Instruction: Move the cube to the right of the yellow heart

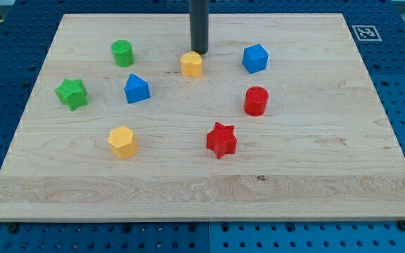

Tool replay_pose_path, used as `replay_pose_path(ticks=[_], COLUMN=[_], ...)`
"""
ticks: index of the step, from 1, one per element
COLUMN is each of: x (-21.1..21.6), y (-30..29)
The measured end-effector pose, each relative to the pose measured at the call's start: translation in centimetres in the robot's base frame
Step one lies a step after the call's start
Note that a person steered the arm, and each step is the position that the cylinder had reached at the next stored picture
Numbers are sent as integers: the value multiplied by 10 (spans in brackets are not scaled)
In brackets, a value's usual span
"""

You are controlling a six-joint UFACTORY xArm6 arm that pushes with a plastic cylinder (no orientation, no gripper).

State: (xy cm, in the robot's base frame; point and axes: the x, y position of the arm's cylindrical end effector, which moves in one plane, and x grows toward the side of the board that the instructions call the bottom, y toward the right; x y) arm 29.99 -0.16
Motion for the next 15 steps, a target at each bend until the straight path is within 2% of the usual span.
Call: replay_pose_path(ticks=[2, 5, 7, 12, 14, 15], x=[-7, 0, 25, 25, 27, 27], y=[52, 162, 165, 119, 126, 107])
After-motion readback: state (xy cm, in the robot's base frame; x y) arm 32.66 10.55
